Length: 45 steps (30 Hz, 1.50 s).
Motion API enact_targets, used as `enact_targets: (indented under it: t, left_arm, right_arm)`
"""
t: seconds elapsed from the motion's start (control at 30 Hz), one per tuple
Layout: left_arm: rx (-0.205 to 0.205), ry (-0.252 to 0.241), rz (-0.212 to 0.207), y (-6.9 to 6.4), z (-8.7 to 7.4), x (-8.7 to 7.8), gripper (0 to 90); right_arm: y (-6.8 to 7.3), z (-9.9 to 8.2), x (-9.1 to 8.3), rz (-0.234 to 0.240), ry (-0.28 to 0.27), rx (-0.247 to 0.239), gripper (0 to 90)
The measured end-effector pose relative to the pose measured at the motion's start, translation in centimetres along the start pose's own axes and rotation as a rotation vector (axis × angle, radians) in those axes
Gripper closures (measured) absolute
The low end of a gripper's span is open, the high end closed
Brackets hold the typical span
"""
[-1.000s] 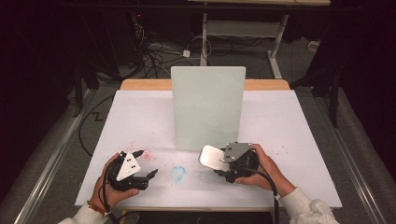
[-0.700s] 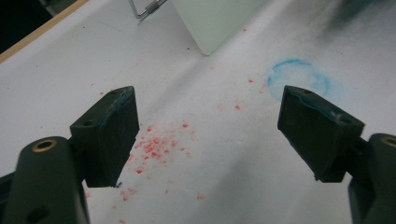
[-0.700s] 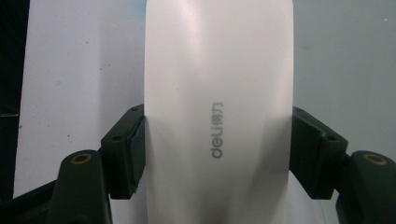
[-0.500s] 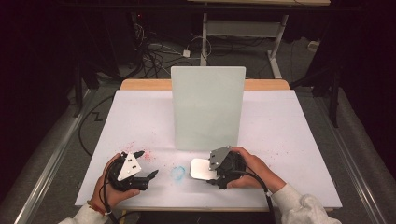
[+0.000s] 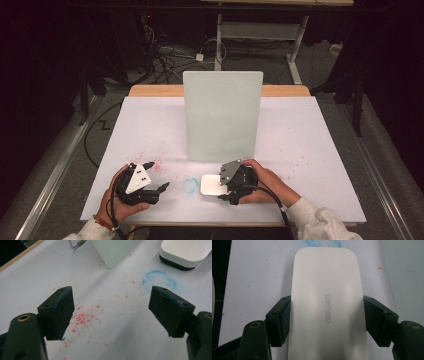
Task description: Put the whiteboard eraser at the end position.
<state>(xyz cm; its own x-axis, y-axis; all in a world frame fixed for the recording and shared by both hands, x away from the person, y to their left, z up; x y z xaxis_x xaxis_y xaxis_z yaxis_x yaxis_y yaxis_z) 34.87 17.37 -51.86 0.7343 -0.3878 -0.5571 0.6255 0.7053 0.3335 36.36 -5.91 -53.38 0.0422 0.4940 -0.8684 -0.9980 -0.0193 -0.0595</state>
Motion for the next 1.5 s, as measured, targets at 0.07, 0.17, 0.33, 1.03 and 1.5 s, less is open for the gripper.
enact_targets:
  t: [0.07,0.17,0.33,1.03,1.5]
  left_arm:
    - [0.002,0.0,0.0,0.0,0.0,0.0,19.8]
    - [0.002,-0.001,0.0,0.0,0.0,0.0,19.8]
    - [0.003,-0.002,0.001,-0.1,0.1,-0.1,19.8]
    - [0.003,-0.001,0.002,-0.1,0.0,-0.1,19.8]
    - [-0.001,-0.001,-0.001,-0.2,0.0,0.0,19.9]
  right_arm:
    - [-0.2,0.1,-0.2,-0.015,-0.015,0.011,29.9]
    - [-0.2,0.4,-0.6,-0.015,-0.058,0.023,30.2]
    - [-0.2,0.7,-1.3,-0.033,-0.098,0.027,28.4]
    - [-2.2,0.7,-5.6,-0.224,-0.24,0.086,27.1]
    - [-3.6,-0.3,-8.8,-0.409,-0.321,0.143,23.1]
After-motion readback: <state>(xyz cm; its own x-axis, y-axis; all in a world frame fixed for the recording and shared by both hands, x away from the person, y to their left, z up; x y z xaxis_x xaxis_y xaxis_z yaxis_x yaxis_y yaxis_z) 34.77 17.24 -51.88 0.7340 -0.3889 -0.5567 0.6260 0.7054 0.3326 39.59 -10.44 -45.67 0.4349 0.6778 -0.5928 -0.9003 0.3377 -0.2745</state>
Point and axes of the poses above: each handheld gripper's, and its own axes: x roughly forward along the jaws, z roughly out of its top, y roughly to its left, the point moved 9 cm from there along x, roughly forward along the jaws, and after that the axes turned 9 degrees about z, right-handed, at the moved point
